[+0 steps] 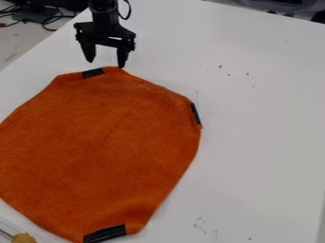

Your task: Fold the cloth from the top to the bottom

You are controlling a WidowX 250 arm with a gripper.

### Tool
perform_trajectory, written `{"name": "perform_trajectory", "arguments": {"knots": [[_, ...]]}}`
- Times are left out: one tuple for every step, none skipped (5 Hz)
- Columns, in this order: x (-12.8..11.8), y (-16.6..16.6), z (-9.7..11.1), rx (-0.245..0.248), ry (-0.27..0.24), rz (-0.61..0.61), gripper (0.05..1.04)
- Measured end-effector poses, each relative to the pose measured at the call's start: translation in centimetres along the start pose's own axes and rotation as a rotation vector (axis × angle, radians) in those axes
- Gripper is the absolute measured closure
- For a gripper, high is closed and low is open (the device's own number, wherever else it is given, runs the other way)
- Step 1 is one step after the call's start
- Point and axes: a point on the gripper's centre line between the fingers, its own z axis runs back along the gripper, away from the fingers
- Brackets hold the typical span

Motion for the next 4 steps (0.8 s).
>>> {"name": "perform_trajectory", "arguments": {"knots": [[0.0, 1.7, -0.5, 0.009, -0.011, 0.014, 0.083], [-0.4, 3.1, -1.0, 0.016, 0.020, 0.027, 0.083], [-1.1, 2.5, -2.6, -0.010, 0.065, 0.021, 0.083], [-1.1, 2.5, -2.9, -0.016, 0.074, 0.024, 0.083]]}}
